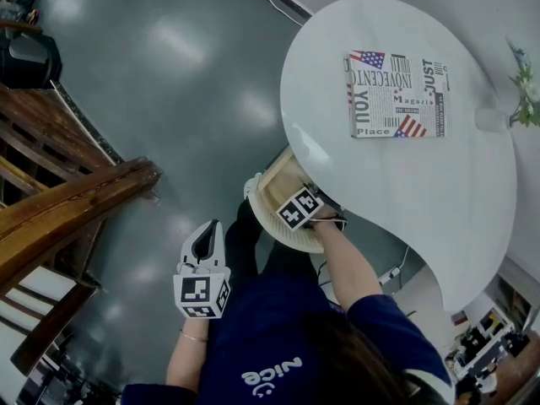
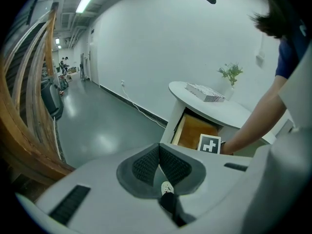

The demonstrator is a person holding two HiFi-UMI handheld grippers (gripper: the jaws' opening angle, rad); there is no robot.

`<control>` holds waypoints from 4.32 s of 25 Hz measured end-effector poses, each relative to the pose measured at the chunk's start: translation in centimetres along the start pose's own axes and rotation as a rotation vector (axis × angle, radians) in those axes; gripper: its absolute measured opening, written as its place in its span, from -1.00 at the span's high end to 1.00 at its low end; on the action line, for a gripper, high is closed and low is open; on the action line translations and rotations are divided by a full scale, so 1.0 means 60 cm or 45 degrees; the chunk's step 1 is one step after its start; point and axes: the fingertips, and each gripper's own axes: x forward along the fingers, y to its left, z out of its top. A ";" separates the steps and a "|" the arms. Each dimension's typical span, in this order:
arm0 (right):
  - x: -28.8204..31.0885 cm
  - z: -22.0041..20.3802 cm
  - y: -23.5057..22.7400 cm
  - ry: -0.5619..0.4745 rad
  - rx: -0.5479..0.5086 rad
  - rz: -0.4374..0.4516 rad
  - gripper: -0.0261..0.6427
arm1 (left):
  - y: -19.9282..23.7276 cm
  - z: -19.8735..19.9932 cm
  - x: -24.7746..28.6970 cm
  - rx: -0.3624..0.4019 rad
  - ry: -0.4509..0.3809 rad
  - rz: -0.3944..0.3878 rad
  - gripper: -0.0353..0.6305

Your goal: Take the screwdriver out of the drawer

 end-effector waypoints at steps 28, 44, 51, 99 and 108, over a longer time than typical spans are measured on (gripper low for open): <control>-0.017 0.006 0.016 -0.071 -0.068 -0.060 0.78 | -0.012 -0.013 0.000 0.056 0.013 -0.010 0.88; -0.099 -0.003 0.004 -0.141 -0.037 -0.123 0.78 | -0.049 0.030 0.022 0.121 -0.049 -0.132 0.88; -0.145 -0.003 0.016 -0.165 0.011 -0.076 0.78 | -0.065 0.056 0.047 0.193 -0.032 -0.203 0.88; -0.535 -0.062 -0.077 -1.160 1.039 -0.371 0.78 | -0.246 0.199 0.028 0.473 -0.331 -0.573 0.88; -0.572 -0.102 -0.089 -1.274 1.167 -0.498 0.78 | -0.269 0.217 0.007 0.502 -0.398 -0.594 0.88</control>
